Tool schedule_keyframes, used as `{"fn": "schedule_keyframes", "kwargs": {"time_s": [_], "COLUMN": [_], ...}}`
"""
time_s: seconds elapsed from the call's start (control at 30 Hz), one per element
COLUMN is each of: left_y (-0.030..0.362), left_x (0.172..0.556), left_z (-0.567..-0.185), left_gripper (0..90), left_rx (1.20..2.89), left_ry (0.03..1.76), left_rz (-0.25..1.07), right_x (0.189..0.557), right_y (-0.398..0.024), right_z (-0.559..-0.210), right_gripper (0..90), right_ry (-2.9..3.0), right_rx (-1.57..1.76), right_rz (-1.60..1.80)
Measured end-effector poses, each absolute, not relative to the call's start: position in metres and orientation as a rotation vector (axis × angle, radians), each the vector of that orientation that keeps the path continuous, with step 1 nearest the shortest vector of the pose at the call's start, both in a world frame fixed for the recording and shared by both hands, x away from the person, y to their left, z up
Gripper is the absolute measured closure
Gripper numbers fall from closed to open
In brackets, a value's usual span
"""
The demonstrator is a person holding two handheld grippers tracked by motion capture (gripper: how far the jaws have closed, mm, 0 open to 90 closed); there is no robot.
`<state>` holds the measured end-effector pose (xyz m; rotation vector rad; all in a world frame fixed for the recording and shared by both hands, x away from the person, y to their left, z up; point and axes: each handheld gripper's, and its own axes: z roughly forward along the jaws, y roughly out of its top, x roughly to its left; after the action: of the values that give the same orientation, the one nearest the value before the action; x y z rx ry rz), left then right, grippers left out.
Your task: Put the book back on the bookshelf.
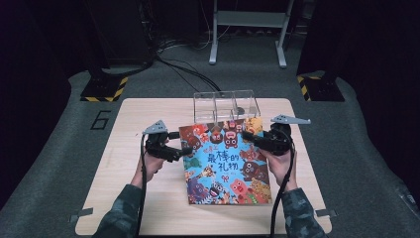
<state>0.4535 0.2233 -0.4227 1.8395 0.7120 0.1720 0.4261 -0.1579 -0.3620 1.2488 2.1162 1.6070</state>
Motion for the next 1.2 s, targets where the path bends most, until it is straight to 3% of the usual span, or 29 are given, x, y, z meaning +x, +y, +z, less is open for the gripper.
{"fn": "schedule_keyframes", "kwargs": {"time_s": [0.43, 1.2], "left_y": [0.23, 0.239], "left_x": [0.45, 0.444], "left_z": [-0.411, -0.388], "left_gripper": [11.0, 28.9], "left_rx": [1.848, 1.833], "left_ry": [0.712, 0.737], "left_rz": [0.235, 0.429], "right_x": [0.433, 0.446], "right_y": [-0.153, -0.143], "right_z": [-0.365, -0.372], "right_gripper": [60.4, 52.7], "right_ry": [2.112, 2.112], "right_rx": [1.26, 1.274], "right_rz": [1.578, 1.528]}}
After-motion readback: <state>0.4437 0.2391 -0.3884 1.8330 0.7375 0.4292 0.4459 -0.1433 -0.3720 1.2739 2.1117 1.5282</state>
